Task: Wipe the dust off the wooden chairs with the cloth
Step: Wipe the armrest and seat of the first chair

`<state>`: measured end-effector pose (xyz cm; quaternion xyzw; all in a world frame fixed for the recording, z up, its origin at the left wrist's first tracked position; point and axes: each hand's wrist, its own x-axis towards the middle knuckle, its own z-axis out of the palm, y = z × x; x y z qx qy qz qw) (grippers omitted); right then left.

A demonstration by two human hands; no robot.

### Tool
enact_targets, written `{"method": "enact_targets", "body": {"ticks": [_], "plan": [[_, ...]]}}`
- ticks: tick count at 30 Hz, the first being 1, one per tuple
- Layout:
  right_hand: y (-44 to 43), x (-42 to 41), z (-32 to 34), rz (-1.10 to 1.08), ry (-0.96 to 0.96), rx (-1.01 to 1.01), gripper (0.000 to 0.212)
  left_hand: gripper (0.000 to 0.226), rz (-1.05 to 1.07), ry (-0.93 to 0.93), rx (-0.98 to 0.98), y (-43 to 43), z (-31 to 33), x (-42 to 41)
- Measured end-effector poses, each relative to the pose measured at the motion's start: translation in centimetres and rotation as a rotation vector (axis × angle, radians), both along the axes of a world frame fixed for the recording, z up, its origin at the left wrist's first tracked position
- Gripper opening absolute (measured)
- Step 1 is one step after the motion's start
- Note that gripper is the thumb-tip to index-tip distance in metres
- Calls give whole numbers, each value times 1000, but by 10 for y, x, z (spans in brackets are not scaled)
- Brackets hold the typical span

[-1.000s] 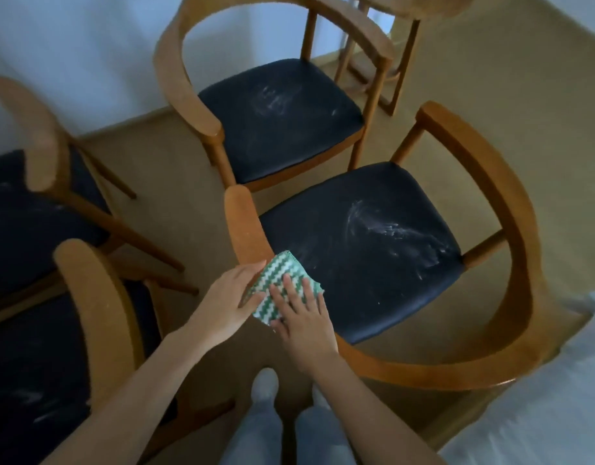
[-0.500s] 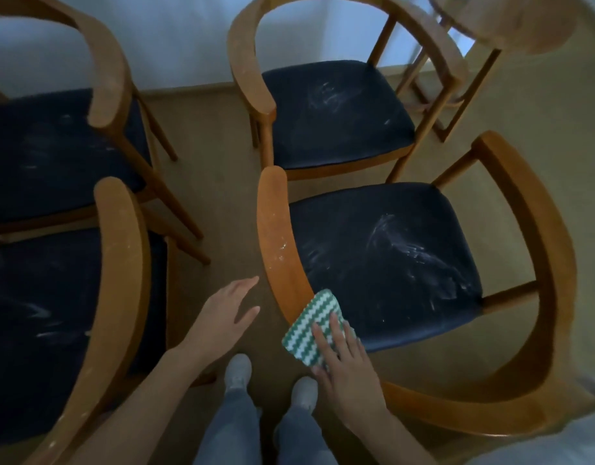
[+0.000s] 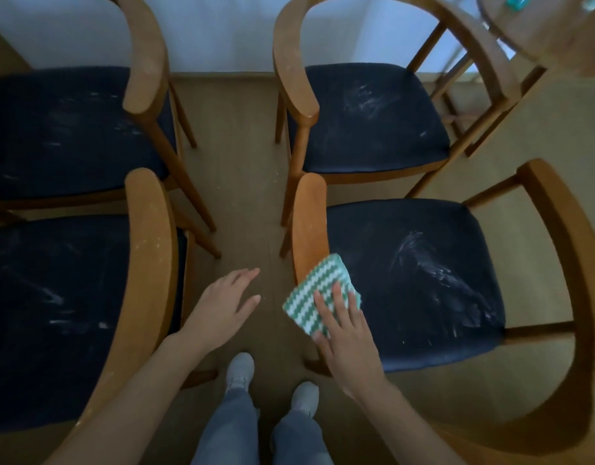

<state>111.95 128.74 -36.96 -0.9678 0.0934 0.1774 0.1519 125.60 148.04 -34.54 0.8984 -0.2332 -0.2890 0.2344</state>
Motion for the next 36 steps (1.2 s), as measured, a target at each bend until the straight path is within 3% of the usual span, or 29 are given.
{"method": "enact_targets", "body": {"ticks": [3,6,9,16,21,28,32,36], "plan": [[0,-27,-3,20,48,-47,55,53,-11,8,20,2,0,13],[-7,-4,-2,70,48,-89,53,53,-56,16,21,2,-1,25],[-9,62,5,122,19,-53,55,53,-63,40,3,4,-3,37],[-7,204,6,-13,1,-45,56,53,-59,37,5,4,2,65],[-9,155,4,-124,-58,111,55,51,-83,17,-18,2,6,79],[9,11,1,-87,-13,17,53,52,-104,35,2,-2,3,75],[-2,68,5,-31,-38,52,59,51,-120,55,-13,-1,1,75],[-19,161,4,-122,-57,99,56,52,-140,38,-25,0,4,75]]}}
